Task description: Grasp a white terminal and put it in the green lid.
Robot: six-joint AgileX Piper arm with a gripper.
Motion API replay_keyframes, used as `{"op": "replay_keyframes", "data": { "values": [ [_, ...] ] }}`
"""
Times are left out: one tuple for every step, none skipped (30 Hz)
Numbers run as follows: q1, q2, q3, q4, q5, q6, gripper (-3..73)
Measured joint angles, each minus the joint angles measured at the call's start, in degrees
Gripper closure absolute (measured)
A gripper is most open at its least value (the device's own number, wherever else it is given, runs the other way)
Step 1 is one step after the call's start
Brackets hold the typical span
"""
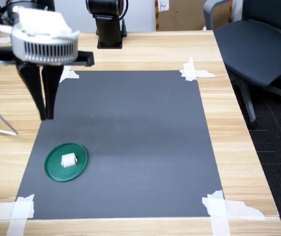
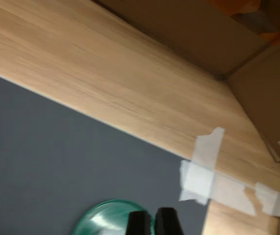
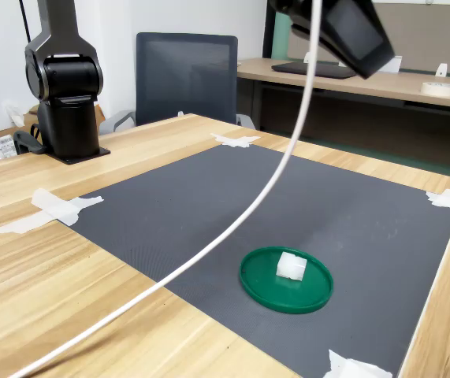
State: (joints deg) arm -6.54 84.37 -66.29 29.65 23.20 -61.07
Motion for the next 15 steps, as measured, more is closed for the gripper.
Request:
{"op": "replay_keyframes", "data": {
  "values": [
    [0.00,-1.78,1.77,2.00,-0.46,-1.44,72.0],
    [0.00,-3.58,3.44,4.00,-0.65,-2.75,72.0],
    [0.00,-5.40,4.73,5.78,-0.87,-3.62,72.0],
    [0.00,-7.29,6.26,7.30,-1.00,-4.27,72.0],
    [0.00,-9.19,7.73,8.39,-1.07,-4.45,72.1],
    [0.00,-11.09,9.08,9.05,-1.32,-4.45,72.2],
    [0.00,-13.02,10.32,9.53,-1.51,-4.04,72.2],
    [0.00,-14.93,11.50,9.69,-1.79,-3.47,72.2],
    [0.00,-16.48,12.56,9.69,-2.01,-2.49,72.2],
    [0.00,-18.41,13.49,9.35,-2.01,-1.09,72.2],
    [0.00,-20.27,14.27,8.56,-2.12,0.79,72.2],
    [0.00,-22.12,14.96,7.36,-2.14,3.05,72.2],
    [0.00,-23.55,15.43,6.16,-2.14,5.72,72.2],
    [0.00,-25.19,15.99,4.36,-2.14,8.77,72.2],
    [0.00,-26.74,16.50,2.22,-2.14,12.10,72.2]
  ]
}}
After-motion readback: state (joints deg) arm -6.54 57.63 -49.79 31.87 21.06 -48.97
